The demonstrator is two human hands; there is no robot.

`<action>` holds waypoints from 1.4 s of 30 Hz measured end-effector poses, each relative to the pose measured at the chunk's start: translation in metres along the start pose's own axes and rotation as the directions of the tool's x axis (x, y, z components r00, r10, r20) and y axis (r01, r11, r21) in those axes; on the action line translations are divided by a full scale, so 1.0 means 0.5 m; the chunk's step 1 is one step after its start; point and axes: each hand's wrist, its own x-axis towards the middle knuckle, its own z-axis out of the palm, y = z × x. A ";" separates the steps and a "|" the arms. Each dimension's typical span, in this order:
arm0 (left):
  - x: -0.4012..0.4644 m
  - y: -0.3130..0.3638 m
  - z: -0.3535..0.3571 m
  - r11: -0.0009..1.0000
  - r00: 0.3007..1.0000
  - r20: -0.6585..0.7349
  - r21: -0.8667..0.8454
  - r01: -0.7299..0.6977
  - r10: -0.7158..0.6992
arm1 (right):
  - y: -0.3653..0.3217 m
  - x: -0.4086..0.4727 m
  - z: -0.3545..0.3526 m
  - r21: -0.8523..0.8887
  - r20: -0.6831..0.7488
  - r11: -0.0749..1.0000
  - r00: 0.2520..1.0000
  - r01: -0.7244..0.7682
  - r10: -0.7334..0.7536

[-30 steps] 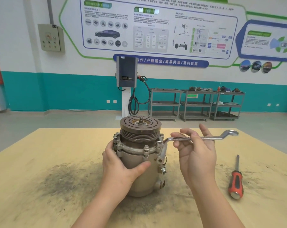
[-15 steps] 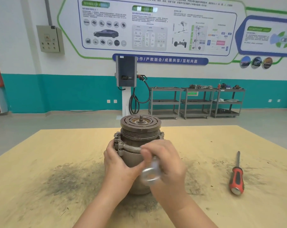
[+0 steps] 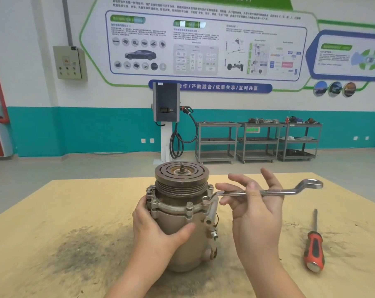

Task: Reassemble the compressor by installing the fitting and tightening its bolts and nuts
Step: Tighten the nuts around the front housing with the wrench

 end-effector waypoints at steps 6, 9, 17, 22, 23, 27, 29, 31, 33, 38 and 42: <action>-0.005 0.012 -0.002 1.000 1.000 -0.017 -0.016 0.021 -0.022 | -0.002 0.033 -0.016 0.110 0.047 0.965 0.971 -0.238 0.234; -0.018 0.026 0.004 1.000 0.997 -0.072 0.014 0.020 -0.019 | -0.001 0.053 -0.034 0.166 0.048 0.912 0.927 -0.375 0.373; -0.076 0.098 0.032 0.967 0.960 -0.278 0.234 0.098 -0.030 | 0.014 0.087 -0.084 0.044 0.091 0.865 0.864 -0.500 0.495; -0.028 0.073 -0.021 0.969 0.977 -0.201 0.246 -0.017 0.069 | 0.024 0.115 -0.084 0.227 0.030 0.835 0.860 -0.502 0.509; -0.015 0.069 -0.031 0.990 0.993 -0.114 0.140 0.000 0.016 | 0.023 0.124 -0.082 0.252 0.027 0.827 0.858 -0.502 0.513; 0.016 0.046 -0.057 0.998 0.993 0.115 -0.056 0.037 -0.030 | 0.025 0.147 -0.061 0.200 0.026 0.820 0.840 -0.536 0.542; 0.022 0.042 -0.067 0.995 0.984 0.170 -0.082 0.060 -0.045 | 0.027 0.150 -0.054 0.147 0.046 0.805 0.817 -0.575 0.575; 0.025 0.042 -0.075 0.988 0.978 0.205 -0.135 0.075 -0.046 | 0.027 0.154 -0.050 0.112 0.063 0.787 0.795 -0.606 0.603; 0.030 0.051 -0.079 0.977 0.984 0.172 -0.192 0.088 -0.055 | 0.026 0.158 -0.047 0.095 0.065 0.777 0.782 -0.623 0.619; 0.099 0.090 -0.087 0.967 0.988 0.069 -0.208 0.148 -0.136 | 0.029 0.168 -0.045 0.074 0.102 0.773 0.776 -0.630 0.623; 0.144 0.101 -0.104 0.979 0.971 0.180 -0.103 0.177 -0.157 | 0.036 0.162 -0.058 0.079 0.126 0.768 0.770 -0.636 0.625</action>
